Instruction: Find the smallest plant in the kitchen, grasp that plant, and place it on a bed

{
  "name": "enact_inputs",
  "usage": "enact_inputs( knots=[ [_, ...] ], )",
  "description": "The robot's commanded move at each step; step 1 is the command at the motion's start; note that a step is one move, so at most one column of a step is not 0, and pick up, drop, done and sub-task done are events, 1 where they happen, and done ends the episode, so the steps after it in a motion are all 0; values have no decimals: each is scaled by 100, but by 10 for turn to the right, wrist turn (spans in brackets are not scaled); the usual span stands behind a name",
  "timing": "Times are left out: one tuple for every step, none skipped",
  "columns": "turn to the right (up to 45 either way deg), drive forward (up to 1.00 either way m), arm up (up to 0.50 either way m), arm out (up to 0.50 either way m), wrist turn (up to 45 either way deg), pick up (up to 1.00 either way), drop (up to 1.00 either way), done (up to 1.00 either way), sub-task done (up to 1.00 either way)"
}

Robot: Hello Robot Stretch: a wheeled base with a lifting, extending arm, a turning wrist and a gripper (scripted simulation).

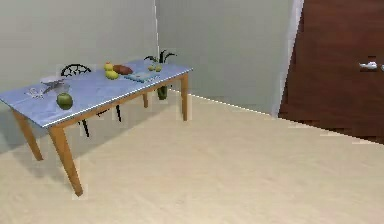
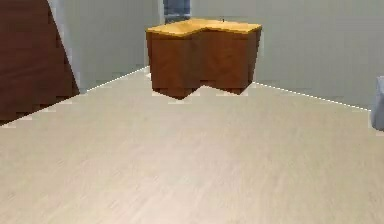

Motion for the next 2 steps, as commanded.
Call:
enact_inputs(
  knots=[
    [-330,0,0,0,0,0,0,0,0],
    [0,10,0,0,0,0,0,0,0]
  ],
)
